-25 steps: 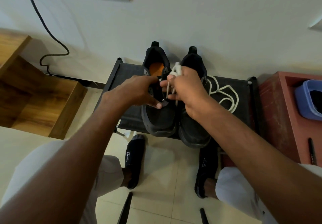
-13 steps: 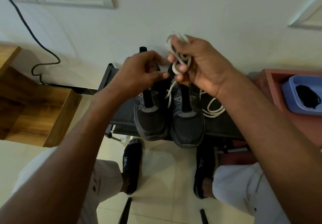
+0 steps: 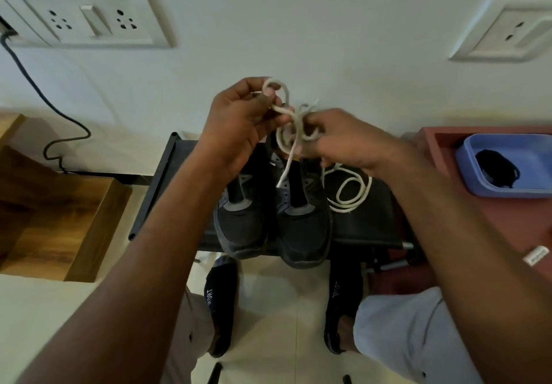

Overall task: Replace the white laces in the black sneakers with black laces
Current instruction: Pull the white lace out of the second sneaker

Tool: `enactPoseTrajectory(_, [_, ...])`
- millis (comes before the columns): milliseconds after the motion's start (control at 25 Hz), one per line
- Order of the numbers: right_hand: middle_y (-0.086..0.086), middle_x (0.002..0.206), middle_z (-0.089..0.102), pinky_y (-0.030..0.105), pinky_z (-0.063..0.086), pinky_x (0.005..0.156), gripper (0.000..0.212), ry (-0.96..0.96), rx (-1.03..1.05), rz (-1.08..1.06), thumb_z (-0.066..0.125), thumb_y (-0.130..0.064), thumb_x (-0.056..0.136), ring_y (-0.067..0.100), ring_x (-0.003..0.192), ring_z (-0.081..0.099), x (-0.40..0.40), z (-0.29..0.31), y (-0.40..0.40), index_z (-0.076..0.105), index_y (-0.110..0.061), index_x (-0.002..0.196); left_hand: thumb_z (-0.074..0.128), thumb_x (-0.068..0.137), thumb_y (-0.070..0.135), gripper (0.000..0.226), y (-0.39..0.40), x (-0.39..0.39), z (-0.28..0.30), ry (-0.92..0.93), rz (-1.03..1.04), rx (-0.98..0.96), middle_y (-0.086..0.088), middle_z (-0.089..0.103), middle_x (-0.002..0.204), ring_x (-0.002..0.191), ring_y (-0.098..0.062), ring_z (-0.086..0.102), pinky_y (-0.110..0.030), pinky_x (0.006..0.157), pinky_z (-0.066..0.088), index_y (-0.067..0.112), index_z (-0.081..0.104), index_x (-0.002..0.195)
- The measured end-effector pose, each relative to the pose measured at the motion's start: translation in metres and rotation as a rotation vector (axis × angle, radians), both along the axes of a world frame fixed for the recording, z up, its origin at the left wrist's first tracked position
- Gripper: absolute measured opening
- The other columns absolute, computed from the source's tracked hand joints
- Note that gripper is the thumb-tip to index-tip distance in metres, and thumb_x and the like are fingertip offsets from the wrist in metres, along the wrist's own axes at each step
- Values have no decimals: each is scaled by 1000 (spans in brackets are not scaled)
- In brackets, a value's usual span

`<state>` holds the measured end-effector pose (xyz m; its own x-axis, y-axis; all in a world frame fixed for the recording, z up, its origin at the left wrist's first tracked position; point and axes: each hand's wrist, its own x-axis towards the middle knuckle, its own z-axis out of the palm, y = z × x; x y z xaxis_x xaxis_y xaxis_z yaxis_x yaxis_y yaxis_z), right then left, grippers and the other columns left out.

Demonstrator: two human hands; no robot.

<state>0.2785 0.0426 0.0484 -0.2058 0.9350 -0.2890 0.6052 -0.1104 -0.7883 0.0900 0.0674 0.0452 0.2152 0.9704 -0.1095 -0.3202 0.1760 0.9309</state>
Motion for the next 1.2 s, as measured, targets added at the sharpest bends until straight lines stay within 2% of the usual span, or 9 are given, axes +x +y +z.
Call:
enactPoseTrajectory(160, [3,112,79,36,58,84,28,360,-178,75,79,-13,91,20,107,74,-3,3,-4,72,-16,118,53,104,2,14,1,16,7,-278,7,-65,-9,66,90,90,-22,72,-27,82,60,0,62,115])
enactPoseTrajectory(320, [15,108,79,31,55,72,24,581,-193,-227,71,-19,99,24,90,74,14,4,4,74,-7,119,56,102,0,17,7,20,1,-215,-1,-43,-14,68,100,92,-24,72,-30,85,59,-4,64,117])
enactPoseTrajectory(400, [14,95,79,30,57,63,15,460,-125,-361,71,-16,96,26,80,74,24,4,9,76,-6,106,60,101,3,14,5,24,-5,123,-7,35,-14,72,97,87,-22,74,-33,81,60,0,69,111])
enactPoseTrajectory(520, [7,74,67,21,48,52,5,-235,20,-367,65,-15,83,28,67,67,44,-6,7,66,-11,82,72,96,19,9,-2,35,-18,816,-115,249,-10,75,87,77,-23,72,-43,71,60,14,76,102])
enactPoseTrajectory(640, [16,89,71,42,64,72,5,-429,-153,-281,64,-16,83,34,80,72,52,-20,2,66,-12,85,76,92,29,19,-6,45,-27,1175,-188,431,-5,65,98,89,-21,63,-36,76,53,19,74,107])
enactPoseTrajectory(720, [16,94,70,51,65,76,10,-421,-224,-255,68,-15,84,33,80,73,51,-27,3,67,-12,93,76,90,32,30,-4,41,-26,1295,-118,471,-3,57,112,106,-23,56,-31,83,47,22,70,118])
enactPoseTrajectory(920, [9,121,66,41,58,86,38,-497,-28,-250,70,-21,91,29,101,67,44,-23,7,64,-21,128,75,89,48,64,-3,-3,-27,1695,-68,123,-15,35,143,135,-44,35,-60,106,37,34,45,144])
enactPoseTrajectory(1080, [-6,115,62,32,50,89,57,-192,30,-60,83,-33,86,18,103,62,8,-13,-4,61,-34,138,80,81,57,72,-2,-33,-39,1731,-240,-55,-14,39,139,121,-44,52,-55,99,49,28,50,140])
enactPoseTrajectory(1200, [2,140,60,37,49,101,82,-390,-41,149,88,-48,78,26,125,59,-19,-30,-6,51,-36,149,82,82,47,67,-4,-36,-44,1715,-286,70,-8,57,111,97,-34,61,-42,74,48,23,52,137])
